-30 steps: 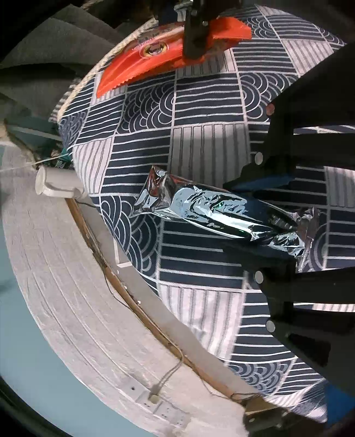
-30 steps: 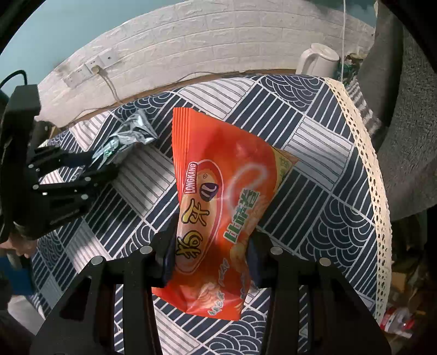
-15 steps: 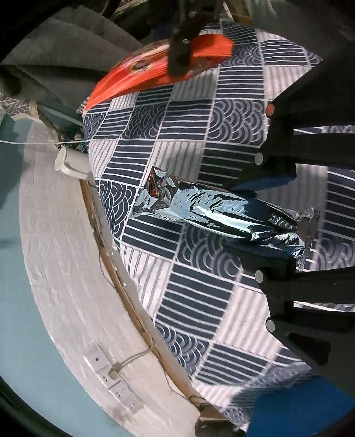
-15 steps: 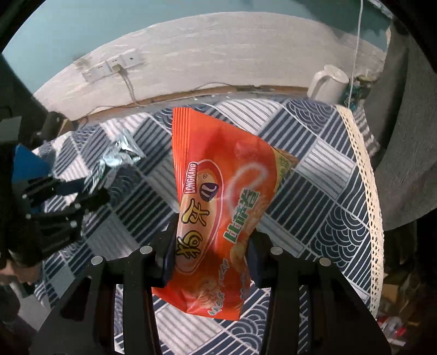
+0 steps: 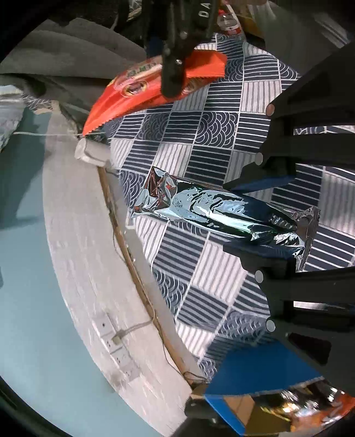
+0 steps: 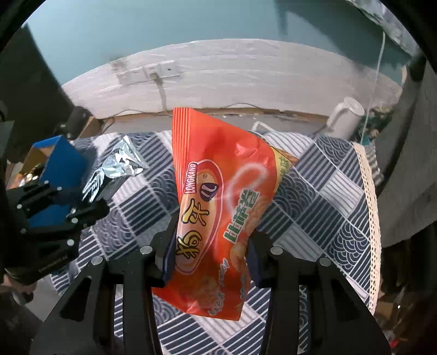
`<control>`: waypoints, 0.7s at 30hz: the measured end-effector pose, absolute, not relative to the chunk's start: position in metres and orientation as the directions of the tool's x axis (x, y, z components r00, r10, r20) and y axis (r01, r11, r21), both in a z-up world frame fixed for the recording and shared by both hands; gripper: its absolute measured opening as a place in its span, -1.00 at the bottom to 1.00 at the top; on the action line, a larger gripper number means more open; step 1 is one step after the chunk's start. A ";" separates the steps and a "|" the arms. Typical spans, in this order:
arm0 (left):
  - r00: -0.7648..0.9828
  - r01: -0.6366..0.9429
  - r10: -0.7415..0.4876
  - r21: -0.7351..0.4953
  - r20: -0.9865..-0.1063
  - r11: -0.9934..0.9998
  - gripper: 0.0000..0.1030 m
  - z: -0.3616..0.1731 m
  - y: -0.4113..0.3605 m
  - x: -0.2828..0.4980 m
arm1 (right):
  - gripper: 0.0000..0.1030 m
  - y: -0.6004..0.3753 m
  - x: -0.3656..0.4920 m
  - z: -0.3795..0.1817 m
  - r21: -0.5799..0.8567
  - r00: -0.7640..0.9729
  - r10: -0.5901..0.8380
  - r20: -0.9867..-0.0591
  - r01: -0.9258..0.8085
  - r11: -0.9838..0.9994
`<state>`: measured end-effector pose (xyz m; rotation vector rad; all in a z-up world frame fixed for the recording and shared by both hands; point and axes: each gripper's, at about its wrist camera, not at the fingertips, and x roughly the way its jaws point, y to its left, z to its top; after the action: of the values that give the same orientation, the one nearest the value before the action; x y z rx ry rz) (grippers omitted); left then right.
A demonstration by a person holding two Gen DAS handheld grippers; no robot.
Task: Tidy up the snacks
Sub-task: 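Carry the silver wrapper and red packet over the cardboard box with both tools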
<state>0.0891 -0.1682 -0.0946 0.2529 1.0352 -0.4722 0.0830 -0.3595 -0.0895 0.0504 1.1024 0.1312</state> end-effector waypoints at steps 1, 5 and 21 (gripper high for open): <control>0.425 0.484 -0.256 -0.020 -0.868 0.875 -0.30 -0.091 -0.165 0.087 | -0.20 -0.354 0.082 -0.086 0.107 0.449 0.137 -0.883 -0.091 0.990; 0.450 0.458 -0.249 -0.017 -0.858 0.889 -0.30 -0.069 -0.141 0.078 | -0.20 -0.332 0.081 -0.072 0.110 0.461 0.159 -0.873 -0.131 0.985; 0.510 0.316 -0.202 -0.037 -0.836 0.948 -0.30 -0.032 -0.032 0.048 | -0.20 -0.252 0.079 -0.054 0.109 0.456 0.218 -0.863 -0.254 0.961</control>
<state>0.0482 -0.0318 -0.0324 0.1258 0.9877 -0.3128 0.0793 -0.2524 -0.0539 -0.0376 1.0581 0.2910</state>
